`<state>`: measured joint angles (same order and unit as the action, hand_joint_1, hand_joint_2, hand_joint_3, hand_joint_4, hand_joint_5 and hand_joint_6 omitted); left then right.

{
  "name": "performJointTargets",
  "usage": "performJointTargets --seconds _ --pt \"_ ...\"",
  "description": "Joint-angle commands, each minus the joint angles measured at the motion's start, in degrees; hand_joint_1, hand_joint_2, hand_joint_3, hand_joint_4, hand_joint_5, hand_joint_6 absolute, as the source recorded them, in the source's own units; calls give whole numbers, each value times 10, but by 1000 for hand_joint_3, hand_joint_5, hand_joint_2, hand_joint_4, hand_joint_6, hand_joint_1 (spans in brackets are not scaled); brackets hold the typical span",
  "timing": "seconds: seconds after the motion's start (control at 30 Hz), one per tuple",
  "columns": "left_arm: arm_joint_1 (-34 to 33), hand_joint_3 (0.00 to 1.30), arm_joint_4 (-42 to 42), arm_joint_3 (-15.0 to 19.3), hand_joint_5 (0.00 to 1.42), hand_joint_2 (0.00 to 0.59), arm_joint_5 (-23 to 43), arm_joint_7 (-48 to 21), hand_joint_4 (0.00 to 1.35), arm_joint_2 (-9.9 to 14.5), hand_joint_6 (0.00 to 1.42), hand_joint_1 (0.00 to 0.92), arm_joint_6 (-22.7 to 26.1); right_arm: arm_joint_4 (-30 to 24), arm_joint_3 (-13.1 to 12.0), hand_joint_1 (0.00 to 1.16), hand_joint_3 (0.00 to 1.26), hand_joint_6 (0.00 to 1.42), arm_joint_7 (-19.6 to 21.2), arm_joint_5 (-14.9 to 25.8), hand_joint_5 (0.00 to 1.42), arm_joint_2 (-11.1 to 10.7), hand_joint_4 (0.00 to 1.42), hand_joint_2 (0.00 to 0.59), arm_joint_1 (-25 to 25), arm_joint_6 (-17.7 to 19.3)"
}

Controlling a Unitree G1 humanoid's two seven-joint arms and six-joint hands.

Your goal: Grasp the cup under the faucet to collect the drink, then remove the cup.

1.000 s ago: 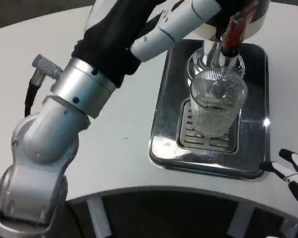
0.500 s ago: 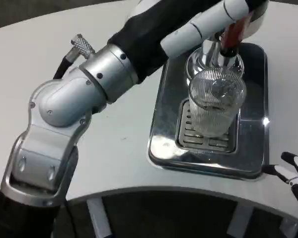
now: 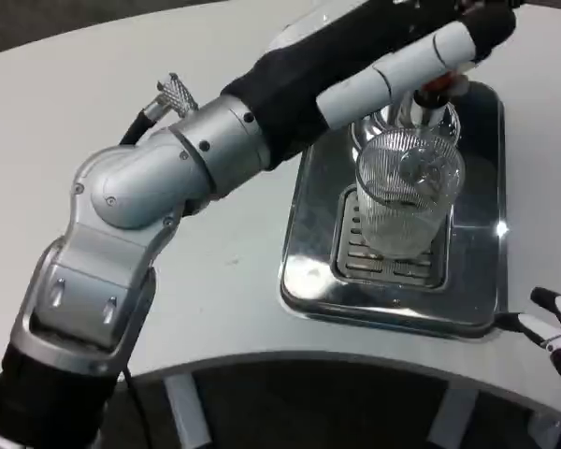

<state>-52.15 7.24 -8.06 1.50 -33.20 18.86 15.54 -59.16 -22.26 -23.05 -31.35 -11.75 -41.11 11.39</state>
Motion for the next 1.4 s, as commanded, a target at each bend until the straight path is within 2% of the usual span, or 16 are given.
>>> performJointTargets --seconds 0.03,0.37,0.63,1.03,1.27,1.4 --pt "-5 173 -12 -22 187 104 -19 -16 83 15 258 0 -15 -8 -2 421 156 0 2 6 0 2 19 465 -9 7" --pt "-2 176 -18 -52 189 105 -57 -29 96 36 194 0 -45 -8 12 421 156 0 -1 -3 0 5 21 462 4 5" --pt "-5 175 -18 -62 188 101 -75 -30 91 51 188 0 -59 -8 21 421 156 0 -6 -7 0 6 21 462 14 1" --pt "-6 160 -17 -77 151 96 -112 -30 63 59 146 0 -89 -8 38 421 156 0 -14 -8 0 21 21 462 24 -11" --pt "-5 154 -16 -75 141 95 -117 -34 58 62 142 0 -93 -8 61 421 156 0 -23 -16 0 35 22 462 46 -21" --pt "-4 149 -12 -73 127 95 -119 -35 51 63 141 0 -94 -8 85 421 151 0 -27 -36 0 50 22 462 60 -22"
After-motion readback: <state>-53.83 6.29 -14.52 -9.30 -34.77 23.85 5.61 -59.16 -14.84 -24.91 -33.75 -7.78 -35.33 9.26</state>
